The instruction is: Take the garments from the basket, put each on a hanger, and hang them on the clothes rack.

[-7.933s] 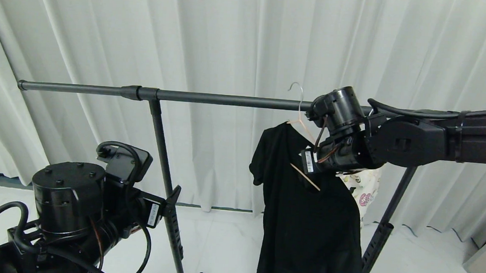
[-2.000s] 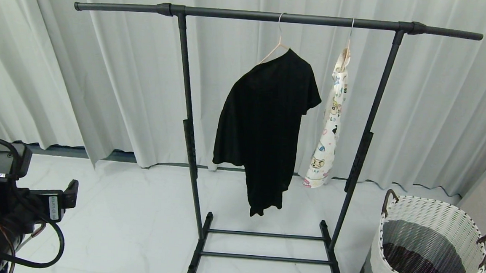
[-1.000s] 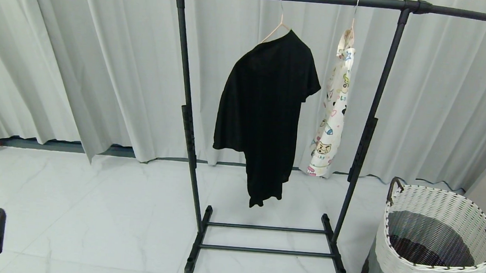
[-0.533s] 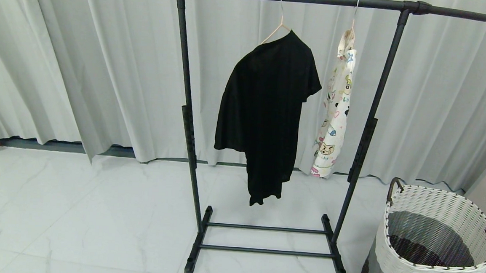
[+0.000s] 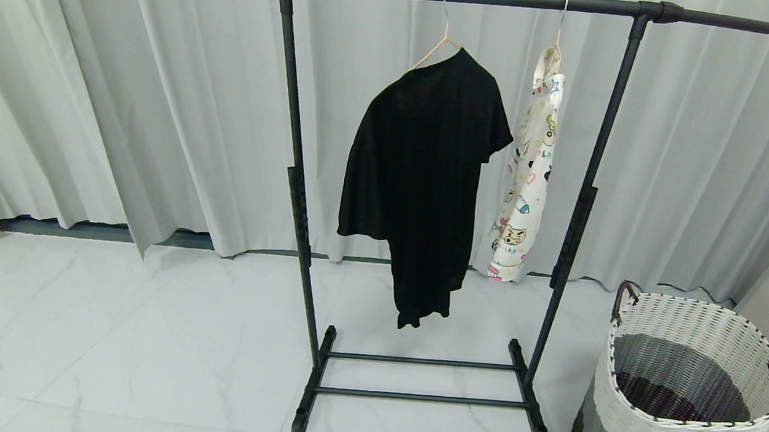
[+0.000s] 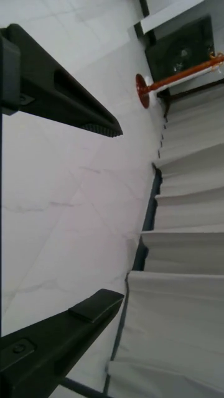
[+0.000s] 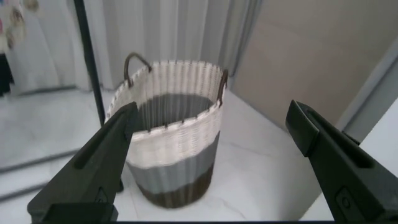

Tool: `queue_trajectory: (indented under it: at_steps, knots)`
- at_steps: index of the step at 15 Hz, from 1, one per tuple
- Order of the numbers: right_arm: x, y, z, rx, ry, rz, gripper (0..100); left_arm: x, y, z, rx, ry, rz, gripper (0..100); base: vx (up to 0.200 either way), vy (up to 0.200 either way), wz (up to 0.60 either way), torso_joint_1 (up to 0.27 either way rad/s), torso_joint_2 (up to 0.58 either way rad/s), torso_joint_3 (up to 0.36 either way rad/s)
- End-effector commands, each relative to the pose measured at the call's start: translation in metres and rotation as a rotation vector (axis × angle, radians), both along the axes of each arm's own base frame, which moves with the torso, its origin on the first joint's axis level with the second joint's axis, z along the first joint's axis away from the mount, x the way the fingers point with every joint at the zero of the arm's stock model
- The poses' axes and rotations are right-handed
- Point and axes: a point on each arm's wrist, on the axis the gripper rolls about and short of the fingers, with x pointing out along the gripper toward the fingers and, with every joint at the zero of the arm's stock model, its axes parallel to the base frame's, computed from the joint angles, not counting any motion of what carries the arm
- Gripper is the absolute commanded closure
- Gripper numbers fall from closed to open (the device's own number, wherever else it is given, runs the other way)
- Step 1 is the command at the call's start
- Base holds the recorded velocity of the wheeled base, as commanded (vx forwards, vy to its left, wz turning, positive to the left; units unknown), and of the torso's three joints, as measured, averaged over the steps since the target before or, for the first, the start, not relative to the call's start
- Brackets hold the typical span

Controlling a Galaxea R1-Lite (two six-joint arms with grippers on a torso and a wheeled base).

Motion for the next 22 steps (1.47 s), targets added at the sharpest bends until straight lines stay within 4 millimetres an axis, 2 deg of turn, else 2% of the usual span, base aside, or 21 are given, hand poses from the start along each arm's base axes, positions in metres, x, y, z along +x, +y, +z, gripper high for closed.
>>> queue_trajectory:
  at_steps: [1,3,4,5,6,8,10,12,14,15,17,19,22]
  knots:
    - [0.002,0.0,-0.006,-0.001,0.025,0.002,0,-0.001,0.0,0.007,-0.027,-0.096,-0.03,0,0.0,0.0,0.0,0.0,0.0,0.0]
    - [0.002,0.001,-0.006,-0.005,0.026,0.037,0,-0.002,-0.005,0.019,-0.053,-0.261,-0.274,0,0.0,0.0,0.0,0.0,0.0,0.0]
    - [0.002,0.002,-0.006,-0.009,0.026,0.095,0,-0.001,-0.007,0.019,-0.045,-0.26,-0.394,0,0.0,0.0,0.0,0.0,0.0,0.0]
    - [0.002,0.002,-0.006,-0.01,0.026,0.113,0,-0.001,-0.008,0.019,-0.041,-0.253,-0.421,0,0.0,0.0,0.0,0.0,0.0,0.0]
    - [0.003,0.004,-0.006,-0.014,0.025,0.199,0,0.003,-0.011,0.008,-0.038,-0.135,-0.545,0,0.0,0.0,0.0,0.0,0.0,0.0]
    - [0.003,0.004,-0.006,-0.012,0.025,0.198,0,0.005,-0.012,-0.008,-0.073,0.031,-0.581,0,0.0,0.0,0.0,0.0,0.0,0.0]
    - [0.003,0.004,-0.006,-0.012,0.025,0.198,0,0.005,-0.016,-0.01,-0.103,0.05,-0.785,0,0.0,0.0,0.0,0.0,0.0,0.0]
    - [0.003,0.004,-0.006,-0.014,0.025,0.199,0,0.006,-0.016,-0.01,-0.058,0.063,-0.77,0,0.0,0.0,0.0,0.0,0.0,0.0]
    - [0.003,0.004,-0.006,-0.016,0.024,0.202,0,0.005,-0.011,-0.009,-0.095,0.025,-0.54,0,0.0,0.0,0.0,0.0,0.0,0.0]
    - [0.003,0.004,-0.006,-0.012,0.028,0.201,0,0.005,-0.009,-0.009,-0.111,0.016,-0.48,0,0.0,0.0,0.0,0.0,0.0,0.0]
    - [0.003,0.004,-0.007,0.035,0.019,0.207,0,0.005,-0.01,-0.009,-0.144,0.007,-0.499,0,0.0,0.0,0.0,0.0,0.0,0.0]
    - [0.003,0.004,-0.01,0.131,0.018,0.215,0,0.005,-0.011,-0.01,-0.256,-0.026,-0.556,0,0.0,0.0,0.0,0.0,0.0,0.0]
    - [0.003,0.006,-0.015,0.173,0.063,0.275,0,0.006,-0.011,-0.011,-0.229,-0.002,-0.559,0,0.0,0.0,0.0,0.0,0.0,0.0]
